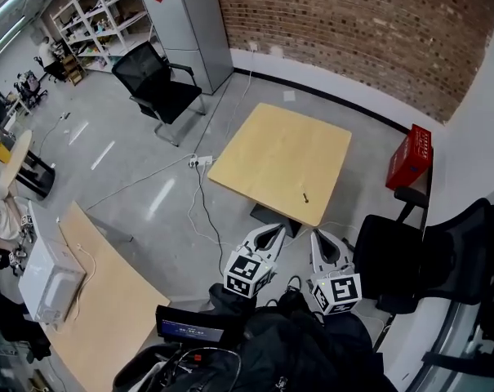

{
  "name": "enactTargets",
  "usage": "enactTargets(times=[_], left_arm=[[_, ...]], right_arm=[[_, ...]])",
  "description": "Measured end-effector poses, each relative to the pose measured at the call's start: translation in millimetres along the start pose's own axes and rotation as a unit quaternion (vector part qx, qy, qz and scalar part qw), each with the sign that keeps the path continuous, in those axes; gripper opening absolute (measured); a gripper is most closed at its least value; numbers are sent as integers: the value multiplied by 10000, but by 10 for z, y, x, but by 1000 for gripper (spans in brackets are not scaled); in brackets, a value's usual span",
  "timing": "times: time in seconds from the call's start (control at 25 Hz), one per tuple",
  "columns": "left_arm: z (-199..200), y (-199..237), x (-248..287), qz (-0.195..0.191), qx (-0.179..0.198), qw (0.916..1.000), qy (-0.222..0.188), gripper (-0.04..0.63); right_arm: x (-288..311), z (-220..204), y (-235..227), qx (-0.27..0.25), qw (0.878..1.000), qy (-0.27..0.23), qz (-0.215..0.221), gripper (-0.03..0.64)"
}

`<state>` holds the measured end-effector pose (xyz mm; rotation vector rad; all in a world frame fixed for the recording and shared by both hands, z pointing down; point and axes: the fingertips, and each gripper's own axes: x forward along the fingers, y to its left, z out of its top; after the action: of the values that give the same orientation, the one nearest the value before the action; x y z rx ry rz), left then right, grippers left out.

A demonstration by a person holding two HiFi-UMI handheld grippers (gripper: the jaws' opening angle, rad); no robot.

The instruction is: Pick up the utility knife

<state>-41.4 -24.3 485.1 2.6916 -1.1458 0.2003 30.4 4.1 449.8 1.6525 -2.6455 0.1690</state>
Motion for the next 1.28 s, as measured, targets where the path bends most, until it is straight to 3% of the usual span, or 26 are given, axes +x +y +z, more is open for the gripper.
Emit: enactTargets(times=[0.4, 0.72, 1.28], left_arm=[[349, 116, 629, 105, 157, 9998, -98, 0], [366, 177, 1023, 234, 152, 9996, -32, 0], [416, 307, 1249, 391, 61, 9992, -32, 0]], right_arm=[[383, 162, -584, 16, 9999, -128, 105, 5], [573, 83, -881, 50, 9995, 40, 308, 5], [797, 43, -1139, 199, 9990, 137, 371, 5]])
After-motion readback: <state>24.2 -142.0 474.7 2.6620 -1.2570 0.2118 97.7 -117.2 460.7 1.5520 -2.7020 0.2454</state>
